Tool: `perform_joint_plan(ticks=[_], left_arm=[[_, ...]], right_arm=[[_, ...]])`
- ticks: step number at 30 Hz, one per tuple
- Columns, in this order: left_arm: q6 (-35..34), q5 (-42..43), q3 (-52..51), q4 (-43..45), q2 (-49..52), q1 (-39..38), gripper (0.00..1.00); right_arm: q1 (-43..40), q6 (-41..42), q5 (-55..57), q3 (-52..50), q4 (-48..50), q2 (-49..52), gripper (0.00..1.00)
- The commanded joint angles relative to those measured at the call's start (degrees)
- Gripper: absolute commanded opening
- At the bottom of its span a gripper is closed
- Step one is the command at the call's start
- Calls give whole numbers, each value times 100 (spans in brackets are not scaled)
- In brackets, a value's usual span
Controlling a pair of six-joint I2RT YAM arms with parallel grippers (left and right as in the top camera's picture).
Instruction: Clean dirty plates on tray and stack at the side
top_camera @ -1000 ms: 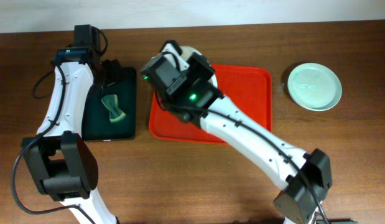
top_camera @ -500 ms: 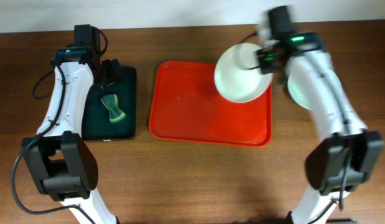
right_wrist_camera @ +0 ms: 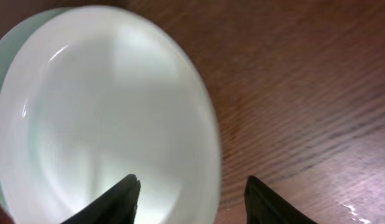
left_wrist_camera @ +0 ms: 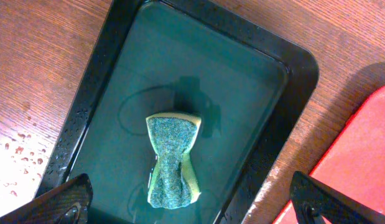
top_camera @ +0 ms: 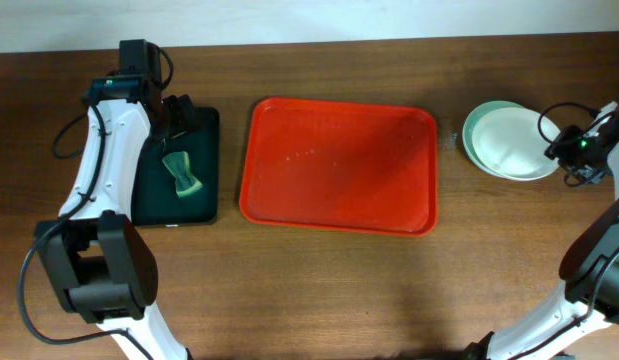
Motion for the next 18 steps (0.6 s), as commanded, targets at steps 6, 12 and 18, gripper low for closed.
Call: perform_joint_plan(ticks=[6,12,18], left_arm=[[13,0,68,-9,-98,11,99],[13,0,68,-9,-98,13,99],[13,0,68,-9,-98,13,99]], right_arm=[[531,-704,-1023,11,-164,-96,39],[614,-516,-1099,308,-1821,-1626,98],[892,-1008,-1117,-295,-3198,-3985,98]])
